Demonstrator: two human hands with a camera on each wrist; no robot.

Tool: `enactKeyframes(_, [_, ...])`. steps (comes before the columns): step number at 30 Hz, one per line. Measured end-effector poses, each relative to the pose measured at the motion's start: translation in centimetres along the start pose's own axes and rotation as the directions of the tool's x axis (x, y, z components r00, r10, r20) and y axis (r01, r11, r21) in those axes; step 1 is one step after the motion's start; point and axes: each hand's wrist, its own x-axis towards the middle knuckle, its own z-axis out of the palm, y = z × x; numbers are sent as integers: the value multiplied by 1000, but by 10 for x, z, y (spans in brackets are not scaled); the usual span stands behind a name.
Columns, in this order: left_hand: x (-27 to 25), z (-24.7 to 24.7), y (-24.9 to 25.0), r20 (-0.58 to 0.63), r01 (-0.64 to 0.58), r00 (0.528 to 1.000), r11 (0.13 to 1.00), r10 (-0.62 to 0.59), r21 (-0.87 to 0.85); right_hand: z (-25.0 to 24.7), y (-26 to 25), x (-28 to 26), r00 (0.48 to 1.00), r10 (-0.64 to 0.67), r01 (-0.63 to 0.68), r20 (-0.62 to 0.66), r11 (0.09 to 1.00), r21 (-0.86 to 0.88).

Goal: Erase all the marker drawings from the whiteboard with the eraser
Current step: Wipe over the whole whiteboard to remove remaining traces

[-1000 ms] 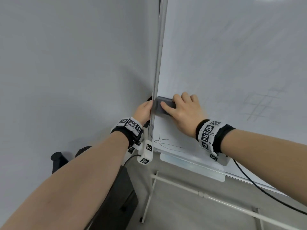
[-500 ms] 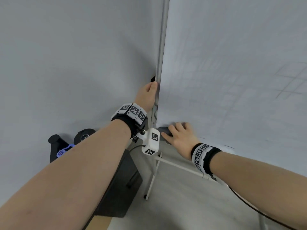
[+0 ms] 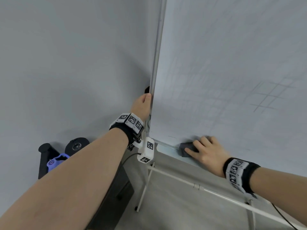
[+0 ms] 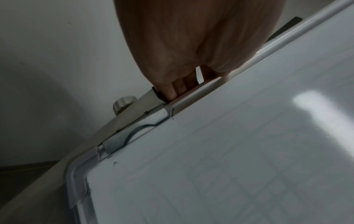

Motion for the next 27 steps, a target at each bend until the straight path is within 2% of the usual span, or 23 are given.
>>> enactKeyframes(3, [0, -1, 1, -23, -6, 1000, 1000, 7, 15, -4, -20, 57, 992, 82, -79, -95, 996, 41])
enactKeyframes(6, [2, -3, -5, -31, -19, 999, 1000, 19, -8, -11, -36, 97, 990, 122, -118, -77, 992, 51])
enactKeyframes(8, [3, -4, -10, -21, -12, 1000, 999, 11, -31, -11, -35, 91, 994, 101, -99, -35, 994, 47])
enactKeyframes(13, [3, -1, -12, 19, 2, 1000, 1000, -1, -31, 2, -14, 9, 999, -10, 9, 48, 1000, 20])
enactKeyframes(15, [-1, -2, -8, 13, -4, 1000, 1000, 4, -23, 4, -13, 2, 998, -14, 14, 61, 1000, 9])
enactKeyframes(20, [-4, -5, -10, -18, 50, 998, 995, -52, -81, 4, -42, 83, 994, 67, -64, -86, 997, 31])
enactKeyframes(23, [-5, -5, -9, -31, 77, 996, 993, -80, -90, 11, -65, 123, 997, 62, -59, -52, 996, 65])
enactKeyframes(27, [1, -4, -22, -3, 125, 992, 981, -127, -147, 16, -68, 124, 997, 57, -51, -49, 992, 118])
